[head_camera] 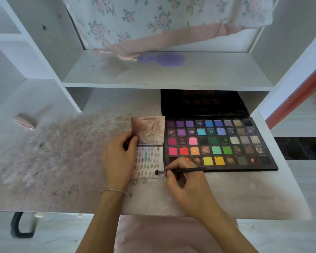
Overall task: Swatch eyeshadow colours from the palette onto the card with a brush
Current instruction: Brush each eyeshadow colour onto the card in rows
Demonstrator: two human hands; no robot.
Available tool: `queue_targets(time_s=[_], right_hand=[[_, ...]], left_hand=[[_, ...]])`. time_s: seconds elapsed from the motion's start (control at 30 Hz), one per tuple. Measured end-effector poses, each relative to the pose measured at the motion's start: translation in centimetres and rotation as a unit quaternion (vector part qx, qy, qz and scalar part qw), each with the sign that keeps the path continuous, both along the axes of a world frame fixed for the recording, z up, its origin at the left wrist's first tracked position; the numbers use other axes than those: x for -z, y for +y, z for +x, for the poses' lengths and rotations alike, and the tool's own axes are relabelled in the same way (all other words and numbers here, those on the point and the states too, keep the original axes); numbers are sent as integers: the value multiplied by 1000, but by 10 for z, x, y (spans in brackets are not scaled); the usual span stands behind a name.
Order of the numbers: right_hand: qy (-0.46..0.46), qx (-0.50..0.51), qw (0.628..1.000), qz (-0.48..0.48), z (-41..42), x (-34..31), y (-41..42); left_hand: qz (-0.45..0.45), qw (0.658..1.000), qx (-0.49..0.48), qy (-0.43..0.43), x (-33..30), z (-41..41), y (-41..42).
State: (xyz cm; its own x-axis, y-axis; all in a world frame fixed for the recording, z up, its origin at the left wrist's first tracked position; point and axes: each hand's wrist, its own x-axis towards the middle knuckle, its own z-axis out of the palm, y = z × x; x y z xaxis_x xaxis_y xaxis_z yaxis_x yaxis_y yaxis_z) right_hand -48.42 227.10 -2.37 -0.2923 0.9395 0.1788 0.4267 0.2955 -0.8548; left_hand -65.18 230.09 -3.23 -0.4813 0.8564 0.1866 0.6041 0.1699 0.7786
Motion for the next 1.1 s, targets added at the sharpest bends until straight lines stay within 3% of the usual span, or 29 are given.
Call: queue_targets(time_s=[0.83, 0.97, 1.1], right_hand=[[-26, -26, 999, -10, 1, -1, 1], [77, -8, 996, -43, 5, -3, 0], [156, 48, 987, -3, 14, -6, 1]], left_hand=[[1, 1000, 0, 10, 0, 1, 2], [0, 1000, 1, 5, -2, 2, 2], [-3, 1000, 0, 3, -4, 2, 1]])
